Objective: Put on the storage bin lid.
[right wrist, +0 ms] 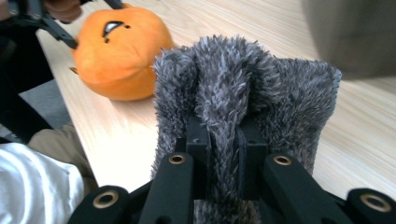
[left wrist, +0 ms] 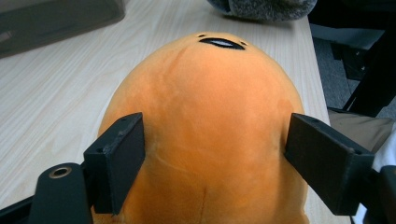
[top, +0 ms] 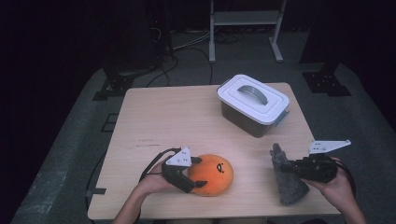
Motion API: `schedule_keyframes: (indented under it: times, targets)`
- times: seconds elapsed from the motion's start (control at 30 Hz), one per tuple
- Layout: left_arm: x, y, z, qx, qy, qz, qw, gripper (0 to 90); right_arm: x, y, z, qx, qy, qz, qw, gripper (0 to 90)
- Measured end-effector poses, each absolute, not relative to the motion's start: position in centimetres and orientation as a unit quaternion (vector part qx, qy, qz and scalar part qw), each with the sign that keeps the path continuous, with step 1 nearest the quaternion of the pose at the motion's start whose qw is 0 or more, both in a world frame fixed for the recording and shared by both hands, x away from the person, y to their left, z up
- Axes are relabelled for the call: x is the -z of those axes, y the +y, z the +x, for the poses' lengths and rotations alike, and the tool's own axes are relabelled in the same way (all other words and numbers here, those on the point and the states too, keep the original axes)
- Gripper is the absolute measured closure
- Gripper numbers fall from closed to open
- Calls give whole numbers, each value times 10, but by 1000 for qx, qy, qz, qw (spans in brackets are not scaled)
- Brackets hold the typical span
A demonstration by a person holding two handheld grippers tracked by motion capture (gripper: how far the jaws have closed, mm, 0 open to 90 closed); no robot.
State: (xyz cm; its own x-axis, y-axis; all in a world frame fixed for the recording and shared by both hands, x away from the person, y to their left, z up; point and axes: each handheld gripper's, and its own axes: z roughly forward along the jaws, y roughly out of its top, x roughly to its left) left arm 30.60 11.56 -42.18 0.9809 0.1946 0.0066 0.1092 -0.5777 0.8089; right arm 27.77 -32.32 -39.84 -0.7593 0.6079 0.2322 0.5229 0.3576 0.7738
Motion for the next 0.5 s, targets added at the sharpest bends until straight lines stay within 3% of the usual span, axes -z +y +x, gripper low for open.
schedule_keyframes:
  times: [0.3, 0.5]
  targets:
    - [422, 115, 307, -45, 83, 888, 450, 175, 401, -325, 281, -417, 833, 356, 70, 764]
    - [421, 116, 307, -44, 83, 888, 451, 173, 419, -311, 296, -421, 830, 362, 47, 745]
